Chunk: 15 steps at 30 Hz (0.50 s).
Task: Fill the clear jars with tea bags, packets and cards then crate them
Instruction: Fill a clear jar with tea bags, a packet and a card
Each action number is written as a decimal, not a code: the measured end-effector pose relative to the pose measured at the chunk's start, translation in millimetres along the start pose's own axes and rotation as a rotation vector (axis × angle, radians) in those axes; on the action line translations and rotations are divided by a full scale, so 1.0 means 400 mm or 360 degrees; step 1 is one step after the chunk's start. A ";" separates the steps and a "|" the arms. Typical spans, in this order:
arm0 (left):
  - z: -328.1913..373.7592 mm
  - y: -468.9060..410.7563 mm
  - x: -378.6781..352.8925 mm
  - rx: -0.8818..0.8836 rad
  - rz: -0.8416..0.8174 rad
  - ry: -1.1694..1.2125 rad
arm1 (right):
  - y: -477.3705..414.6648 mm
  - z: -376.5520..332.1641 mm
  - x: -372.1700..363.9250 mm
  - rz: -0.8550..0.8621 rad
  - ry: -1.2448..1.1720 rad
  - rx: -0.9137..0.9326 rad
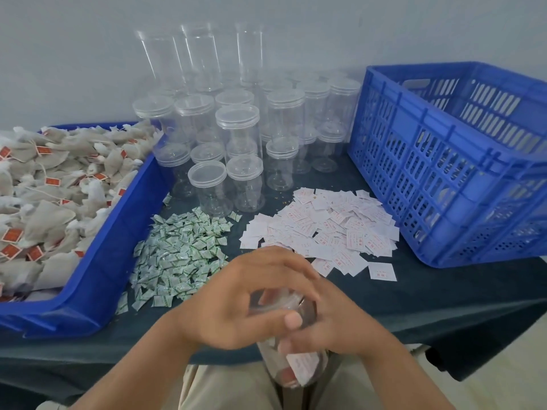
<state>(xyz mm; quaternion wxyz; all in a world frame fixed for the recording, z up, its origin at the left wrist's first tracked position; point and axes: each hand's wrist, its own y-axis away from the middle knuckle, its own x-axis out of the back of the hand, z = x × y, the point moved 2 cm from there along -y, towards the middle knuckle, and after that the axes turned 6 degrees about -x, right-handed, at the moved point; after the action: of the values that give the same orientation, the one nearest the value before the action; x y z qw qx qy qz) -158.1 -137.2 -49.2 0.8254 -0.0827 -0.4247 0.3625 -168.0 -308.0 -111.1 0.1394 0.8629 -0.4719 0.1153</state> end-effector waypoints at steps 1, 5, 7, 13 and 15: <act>-0.007 0.003 0.005 -0.0013 -0.0042 0.0023 | 0.003 0.010 -0.002 -0.0011 -0.0056 -0.0041; -0.033 0.034 0.069 0.0322 -0.0134 -0.0180 | 0.009 0.019 -0.017 0.0423 -0.0237 0.0037; -0.026 0.043 0.079 0.0643 -0.0233 -0.0078 | 0.007 0.013 -0.024 0.0651 -0.0215 0.0065; 0.040 -0.038 -0.034 0.0691 0.0367 -0.0568 | -0.020 -0.018 -0.032 0.0736 0.0272 0.0070; 0.030 -0.038 -0.012 0.0431 0.0310 -0.0251 | -0.010 -0.017 0.001 0.0512 0.0069 0.0117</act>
<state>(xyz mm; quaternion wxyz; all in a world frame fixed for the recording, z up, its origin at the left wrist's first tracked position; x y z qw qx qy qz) -161.0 -153.6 -37.9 0.7541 0.0172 -0.4256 0.4999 -164.9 -303.9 -105.3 0.0977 0.7779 -0.5964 0.1719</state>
